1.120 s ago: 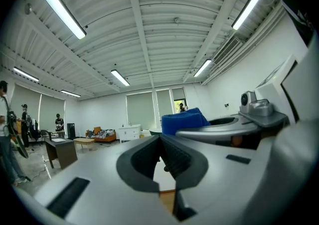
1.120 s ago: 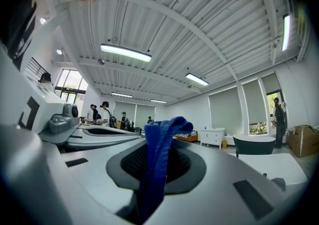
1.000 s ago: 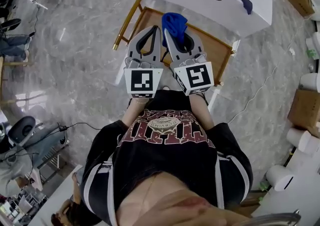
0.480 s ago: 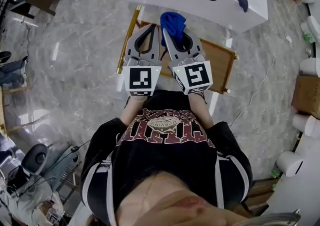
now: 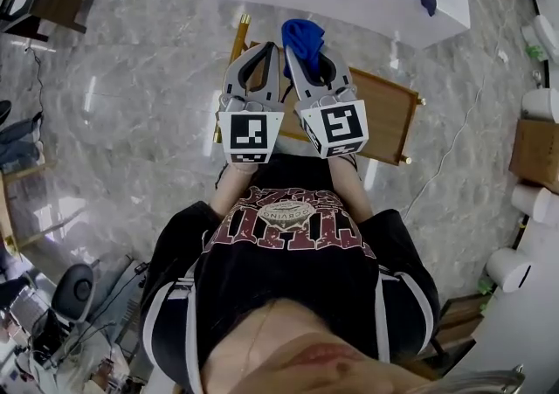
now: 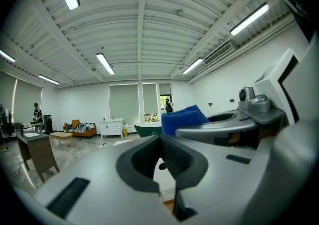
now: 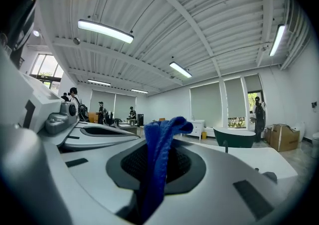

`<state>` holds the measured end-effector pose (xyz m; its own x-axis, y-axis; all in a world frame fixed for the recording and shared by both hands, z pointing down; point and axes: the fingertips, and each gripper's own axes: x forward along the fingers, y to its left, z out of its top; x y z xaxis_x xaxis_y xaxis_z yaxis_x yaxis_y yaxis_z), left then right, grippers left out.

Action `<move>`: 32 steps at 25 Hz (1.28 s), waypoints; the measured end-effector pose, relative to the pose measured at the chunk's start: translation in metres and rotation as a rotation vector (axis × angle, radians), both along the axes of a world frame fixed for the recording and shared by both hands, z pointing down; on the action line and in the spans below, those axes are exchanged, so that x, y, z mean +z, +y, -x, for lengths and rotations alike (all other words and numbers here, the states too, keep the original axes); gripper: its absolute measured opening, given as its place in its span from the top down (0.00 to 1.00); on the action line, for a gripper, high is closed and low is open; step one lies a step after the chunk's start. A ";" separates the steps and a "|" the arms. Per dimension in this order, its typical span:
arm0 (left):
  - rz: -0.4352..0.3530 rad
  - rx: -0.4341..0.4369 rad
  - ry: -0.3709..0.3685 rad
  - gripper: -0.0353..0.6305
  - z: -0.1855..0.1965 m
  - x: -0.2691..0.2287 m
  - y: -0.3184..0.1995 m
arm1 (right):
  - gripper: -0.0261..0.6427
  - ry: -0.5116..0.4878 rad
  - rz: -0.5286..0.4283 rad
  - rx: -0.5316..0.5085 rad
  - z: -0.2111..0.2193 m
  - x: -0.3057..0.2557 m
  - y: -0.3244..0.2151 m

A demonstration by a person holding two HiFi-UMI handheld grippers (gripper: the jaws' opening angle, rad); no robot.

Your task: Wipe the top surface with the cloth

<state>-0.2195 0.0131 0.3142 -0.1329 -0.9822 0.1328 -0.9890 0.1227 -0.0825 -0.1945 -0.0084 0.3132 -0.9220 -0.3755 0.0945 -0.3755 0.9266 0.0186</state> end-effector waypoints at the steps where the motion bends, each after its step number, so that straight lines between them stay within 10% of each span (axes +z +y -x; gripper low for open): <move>1: 0.012 0.002 0.007 0.88 0.004 0.007 -0.002 | 0.86 0.010 0.008 0.008 0.004 0.006 -0.004; 32: 0.462 -0.024 0.222 0.88 0.067 0.254 -0.022 | 0.86 0.408 0.306 -0.003 0.088 0.242 -0.048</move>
<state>-0.2862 -0.0089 0.5685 -0.0746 -0.8115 0.5796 -0.9862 0.1463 0.0778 -0.2829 -0.0565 0.5551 -0.7882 -0.2718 0.5522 -0.3918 0.9135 -0.1097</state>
